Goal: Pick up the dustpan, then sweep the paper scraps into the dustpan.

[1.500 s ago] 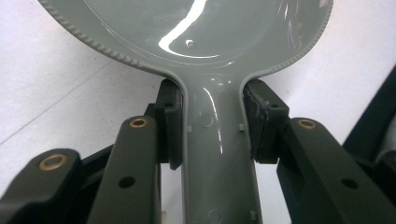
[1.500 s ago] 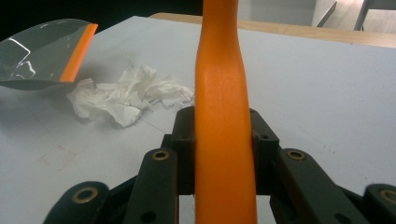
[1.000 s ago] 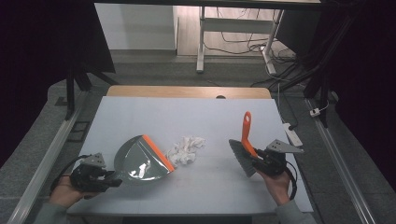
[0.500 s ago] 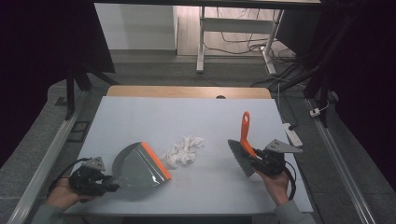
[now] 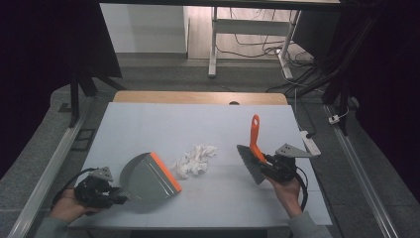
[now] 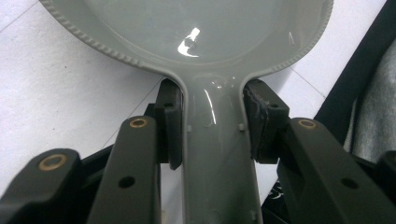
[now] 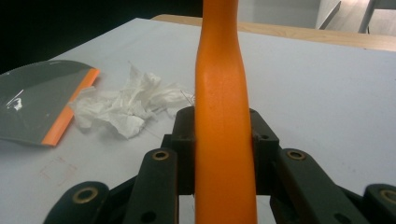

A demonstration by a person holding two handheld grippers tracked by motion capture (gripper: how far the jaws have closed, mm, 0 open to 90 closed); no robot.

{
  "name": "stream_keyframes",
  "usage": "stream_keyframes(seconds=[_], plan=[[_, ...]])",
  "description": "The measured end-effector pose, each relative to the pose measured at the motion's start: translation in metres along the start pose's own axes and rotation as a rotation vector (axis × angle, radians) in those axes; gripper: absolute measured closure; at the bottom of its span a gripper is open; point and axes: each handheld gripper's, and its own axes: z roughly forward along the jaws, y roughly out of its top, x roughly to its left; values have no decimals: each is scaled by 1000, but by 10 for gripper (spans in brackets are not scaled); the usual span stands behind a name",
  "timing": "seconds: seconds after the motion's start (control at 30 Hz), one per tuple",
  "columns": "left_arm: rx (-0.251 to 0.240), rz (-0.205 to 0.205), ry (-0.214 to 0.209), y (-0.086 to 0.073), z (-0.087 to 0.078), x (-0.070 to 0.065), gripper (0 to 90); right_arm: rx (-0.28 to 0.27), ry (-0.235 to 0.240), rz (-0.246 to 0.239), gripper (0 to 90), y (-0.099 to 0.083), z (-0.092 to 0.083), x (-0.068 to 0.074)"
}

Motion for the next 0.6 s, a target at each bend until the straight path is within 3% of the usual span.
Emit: stream_keyframes(seconds=[0.33,0.43,0.6], plan=[[-3,-1,-6,0,1,-1,616,-16,9,-24,695,33,37,4],[-9,-2,-6,-2,0,0,616,0,1,-47,695,47,56,8],[-12,-3,-7,-1,-1,0,616,24,-5,-72,695,55,72,13]])
